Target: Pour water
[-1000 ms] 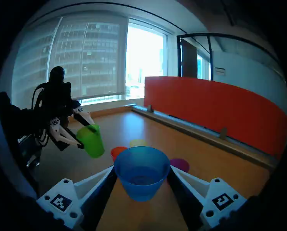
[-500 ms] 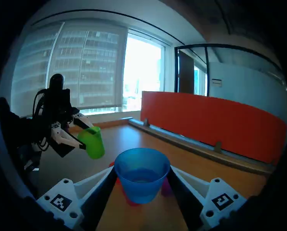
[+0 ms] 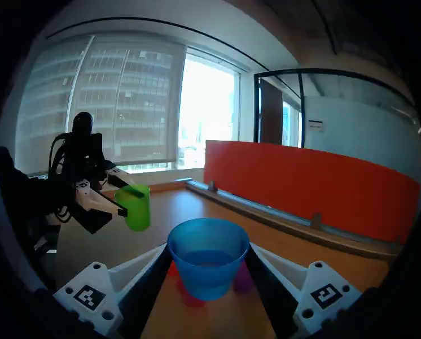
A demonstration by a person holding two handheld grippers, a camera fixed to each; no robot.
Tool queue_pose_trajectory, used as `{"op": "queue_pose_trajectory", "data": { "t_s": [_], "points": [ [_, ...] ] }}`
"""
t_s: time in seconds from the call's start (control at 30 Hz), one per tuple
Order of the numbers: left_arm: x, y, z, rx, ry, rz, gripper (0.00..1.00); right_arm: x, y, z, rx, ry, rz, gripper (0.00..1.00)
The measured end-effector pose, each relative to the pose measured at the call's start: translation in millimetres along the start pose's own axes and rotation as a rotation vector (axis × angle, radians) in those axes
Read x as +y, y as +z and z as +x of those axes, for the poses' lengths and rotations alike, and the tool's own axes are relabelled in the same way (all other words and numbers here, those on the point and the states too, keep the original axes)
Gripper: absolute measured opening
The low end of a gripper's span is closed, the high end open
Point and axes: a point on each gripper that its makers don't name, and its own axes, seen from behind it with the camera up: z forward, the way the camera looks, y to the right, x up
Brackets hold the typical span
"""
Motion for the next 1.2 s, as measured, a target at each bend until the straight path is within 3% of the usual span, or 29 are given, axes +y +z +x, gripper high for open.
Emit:
{"op": "queue_pose_trajectory", "data": {
  "t_s": [0.87, 1.2],
  "points": [
    [7.0, 6.0, 24, 0.081, -0.09, -0.031, 0.86, 4, 1.8, 12, 0.023, 0.002, -0.01, 0.91],
    [9.1, 6.1, 28, 0.122, -0.103, -0.042, 0.86, 2, 1.9, 17, 0.021, -0.014, -0.008, 0.91]
  ]
}}
